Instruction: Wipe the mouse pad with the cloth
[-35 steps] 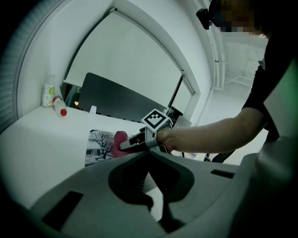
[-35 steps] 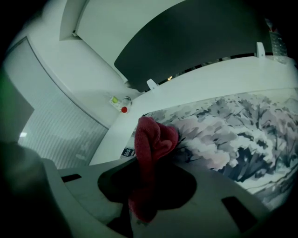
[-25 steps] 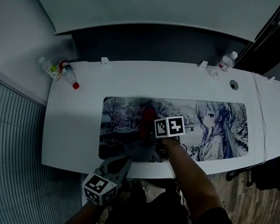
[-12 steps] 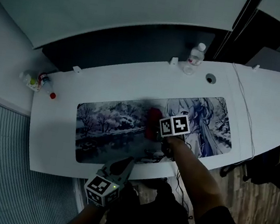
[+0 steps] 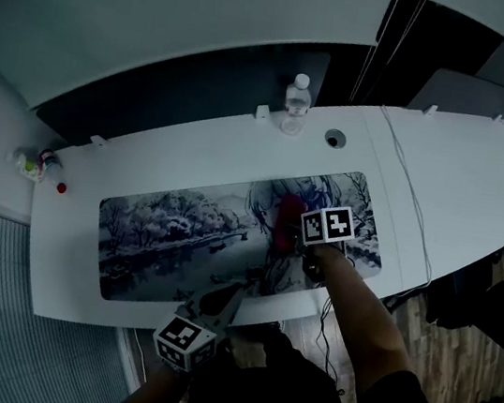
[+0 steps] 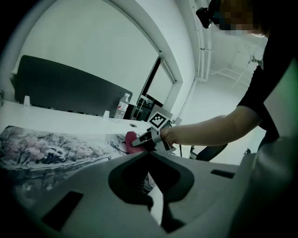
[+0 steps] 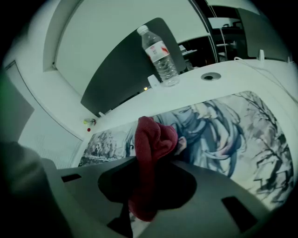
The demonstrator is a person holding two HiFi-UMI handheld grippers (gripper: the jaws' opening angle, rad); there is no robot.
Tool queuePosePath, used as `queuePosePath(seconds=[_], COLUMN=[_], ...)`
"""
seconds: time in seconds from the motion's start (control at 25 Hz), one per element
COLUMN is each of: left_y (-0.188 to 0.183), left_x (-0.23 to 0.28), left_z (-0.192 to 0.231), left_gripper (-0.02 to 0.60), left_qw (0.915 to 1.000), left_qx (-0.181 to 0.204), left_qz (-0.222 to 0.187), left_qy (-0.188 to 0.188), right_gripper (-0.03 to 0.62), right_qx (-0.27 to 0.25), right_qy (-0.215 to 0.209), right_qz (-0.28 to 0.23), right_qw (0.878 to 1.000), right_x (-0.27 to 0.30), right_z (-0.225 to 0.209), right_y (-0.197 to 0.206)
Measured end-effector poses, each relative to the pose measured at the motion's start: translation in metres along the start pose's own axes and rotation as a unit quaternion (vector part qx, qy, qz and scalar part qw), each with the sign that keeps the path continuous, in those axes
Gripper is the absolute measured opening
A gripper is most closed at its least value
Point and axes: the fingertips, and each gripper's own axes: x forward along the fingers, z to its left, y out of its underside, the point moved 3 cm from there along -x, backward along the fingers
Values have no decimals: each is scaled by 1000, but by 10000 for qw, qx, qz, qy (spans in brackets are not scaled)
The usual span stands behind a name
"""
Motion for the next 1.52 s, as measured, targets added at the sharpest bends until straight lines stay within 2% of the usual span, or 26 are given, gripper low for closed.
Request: queuePosePath(seconds=[0.36,0.52,0.92,1.16,1.36,1.52], left_y=[-5,-10,-7,-4,-6,-8], left_x=[58,74,82,82,80,84], left_z=[-38,-51,-64,-69,-65,-59], left_gripper=[5,5,5,5,5,5], left_qw=[9998,9997,9999,9998,9997,9997], left_qx=[80,127,127,194,217,237], left_qz=[-2,-20,6,48,65,55], left_qy=[193,230,67,54,29,44], right_gripper=[107,107,107,107,107,107], right_qx=[188,367,319,401,463,437], right_qy=[236,201,-28,-307,-265,-78], right_qz=[-161,-252,-278,-371,-480,-535], right_qw=[9994,9988,9991,9980,9974,9976], right_x=[-57,-73,-75,-78,-87,-91], right_z=[-84,-107,-111,-112,-121,-133], right_y=[-1,0,1,0,-9,-26])
